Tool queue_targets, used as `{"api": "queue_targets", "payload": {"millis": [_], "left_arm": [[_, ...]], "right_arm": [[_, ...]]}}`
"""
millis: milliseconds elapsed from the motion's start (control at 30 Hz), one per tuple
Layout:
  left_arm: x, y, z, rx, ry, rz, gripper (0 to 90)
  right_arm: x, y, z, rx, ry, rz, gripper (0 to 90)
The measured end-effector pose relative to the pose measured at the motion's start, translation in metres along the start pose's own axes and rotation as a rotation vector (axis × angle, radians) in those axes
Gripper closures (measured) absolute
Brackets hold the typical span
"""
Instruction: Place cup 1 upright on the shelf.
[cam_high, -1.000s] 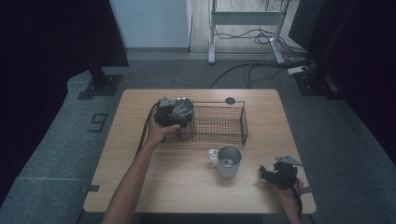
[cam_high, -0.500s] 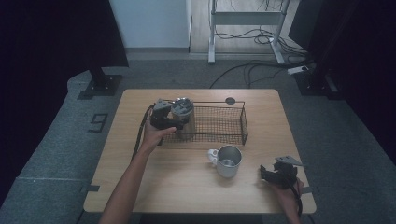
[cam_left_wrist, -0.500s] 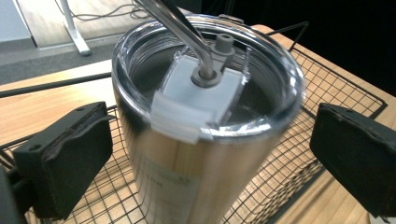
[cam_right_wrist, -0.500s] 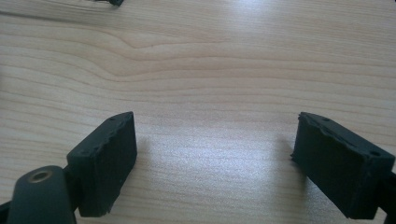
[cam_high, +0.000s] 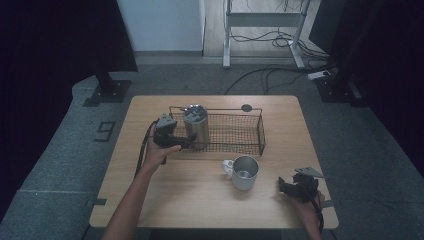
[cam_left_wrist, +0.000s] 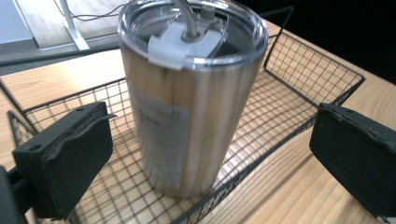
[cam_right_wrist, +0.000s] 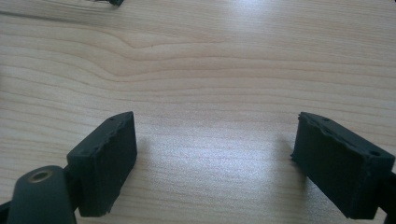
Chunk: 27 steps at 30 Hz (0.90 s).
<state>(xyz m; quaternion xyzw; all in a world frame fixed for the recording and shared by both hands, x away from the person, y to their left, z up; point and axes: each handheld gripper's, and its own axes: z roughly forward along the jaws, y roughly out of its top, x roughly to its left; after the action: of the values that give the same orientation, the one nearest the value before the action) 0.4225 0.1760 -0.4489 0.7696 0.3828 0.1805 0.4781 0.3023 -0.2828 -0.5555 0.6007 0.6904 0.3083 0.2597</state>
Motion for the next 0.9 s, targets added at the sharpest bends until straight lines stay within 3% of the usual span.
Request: {"api": "queue_targets", "payload": {"millis": [300, 400, 633, 900], "left_arm": [[-0.011, -0.019, -0.024, -0.014, -0.029, 0.006, 1.3], [-0.017, -0.032, -0.034, -0.009, -0.036, -0.008, 2.4], [-0.026, -0.056, -0.046, 0.009, -0.017, -0.005, 4.0], [-0.033, -0.082, -0.046, 0.050, -0.002, 0.004, 5.5]], "right_arm": [[0.000, 0.000, 0.000, 0.000, 0.000, 0.003, 13.2], [0.000, 0.000, 0.000, 0.000, 0.000, 0.002, 13.2], [0.000, 0.000, 0.000, 0.000, 0.000, 0.002, 13.2], [0.000, 0.000, 0.000, 0.000, 0.000, 0.003, 13.2]]}}
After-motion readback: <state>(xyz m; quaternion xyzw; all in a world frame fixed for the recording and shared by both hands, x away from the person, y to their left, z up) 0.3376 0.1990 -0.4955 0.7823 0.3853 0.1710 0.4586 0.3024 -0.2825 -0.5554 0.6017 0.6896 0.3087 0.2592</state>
